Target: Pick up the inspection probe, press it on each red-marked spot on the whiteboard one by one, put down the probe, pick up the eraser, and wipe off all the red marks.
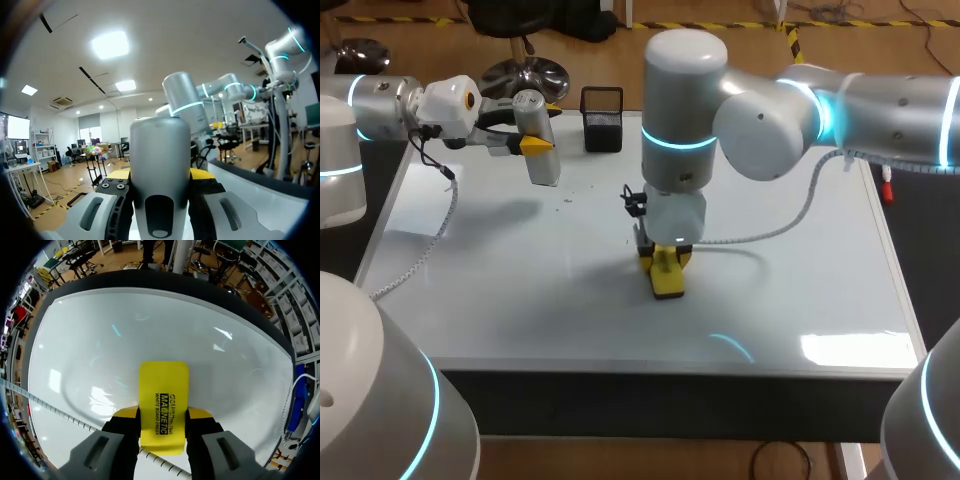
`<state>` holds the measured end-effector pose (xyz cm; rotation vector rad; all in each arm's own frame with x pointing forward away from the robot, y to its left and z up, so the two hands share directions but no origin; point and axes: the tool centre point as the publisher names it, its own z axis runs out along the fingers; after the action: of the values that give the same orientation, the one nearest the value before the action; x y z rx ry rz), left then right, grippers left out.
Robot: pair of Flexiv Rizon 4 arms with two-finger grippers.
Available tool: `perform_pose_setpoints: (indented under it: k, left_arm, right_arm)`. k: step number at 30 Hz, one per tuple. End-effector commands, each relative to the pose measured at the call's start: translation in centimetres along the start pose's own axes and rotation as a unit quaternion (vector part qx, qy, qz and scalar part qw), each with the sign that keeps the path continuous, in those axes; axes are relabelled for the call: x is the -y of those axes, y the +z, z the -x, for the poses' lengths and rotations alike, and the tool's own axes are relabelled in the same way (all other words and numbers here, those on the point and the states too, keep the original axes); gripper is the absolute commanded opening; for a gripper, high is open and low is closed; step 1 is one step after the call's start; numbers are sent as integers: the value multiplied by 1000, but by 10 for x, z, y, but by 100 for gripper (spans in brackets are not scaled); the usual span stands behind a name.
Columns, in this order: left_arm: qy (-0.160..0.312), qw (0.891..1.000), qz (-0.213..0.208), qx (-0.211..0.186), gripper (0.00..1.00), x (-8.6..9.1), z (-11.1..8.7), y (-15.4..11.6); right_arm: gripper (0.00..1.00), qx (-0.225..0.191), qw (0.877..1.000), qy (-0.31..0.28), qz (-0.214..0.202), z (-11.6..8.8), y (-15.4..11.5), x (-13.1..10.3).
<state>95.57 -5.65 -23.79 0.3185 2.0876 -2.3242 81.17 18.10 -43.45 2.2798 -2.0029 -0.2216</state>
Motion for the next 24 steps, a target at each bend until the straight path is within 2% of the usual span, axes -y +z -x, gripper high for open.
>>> perform_pose_setpoints:
  k: [1, 13, 19, 24]
  left_arm:
    - [1, 1000, 0, 1, 0, 1, -1, 0]
    - [1, 1000, 0, 1, 0, 1, -1, 0]
    - [1, 1000, 0, 1, 0, 1, -1, 0]
    - [1, 1000, 0, 1, 0, 1, -1, 0]
  right_arm:
    - [0, -2, 1000, 6, 0, -19, 23, 6]
    - [0, -20, 999, 33, 5, -51, 26, 5]
    - [0, -24, 999, 36, 0, -53, 19, 5]
    - [0, -26, 999, 27, -24, -39, -8, -3]
